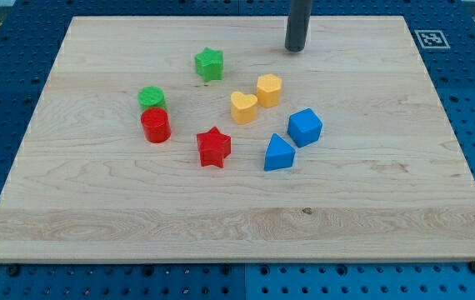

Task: Move the green star a bit down

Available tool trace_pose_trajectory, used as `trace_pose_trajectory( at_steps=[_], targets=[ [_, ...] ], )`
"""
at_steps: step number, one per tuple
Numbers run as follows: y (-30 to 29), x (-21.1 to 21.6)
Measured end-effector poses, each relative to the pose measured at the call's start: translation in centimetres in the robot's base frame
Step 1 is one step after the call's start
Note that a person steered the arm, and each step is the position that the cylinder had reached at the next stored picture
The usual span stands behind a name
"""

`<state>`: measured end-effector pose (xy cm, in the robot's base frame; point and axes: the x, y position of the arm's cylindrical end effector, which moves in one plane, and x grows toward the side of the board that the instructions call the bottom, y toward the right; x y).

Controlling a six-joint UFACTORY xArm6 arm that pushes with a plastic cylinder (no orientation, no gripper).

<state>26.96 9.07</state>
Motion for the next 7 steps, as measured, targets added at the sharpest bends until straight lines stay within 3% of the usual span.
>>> trace_pose_trajectory(
  at_steps=[1,2,3,7],
  targets=[
    [-3.5,-4.7],
    [-10.1,-6.2],
    [-15.1,-3.5],
    [-16.4,3.1]
  ],
)
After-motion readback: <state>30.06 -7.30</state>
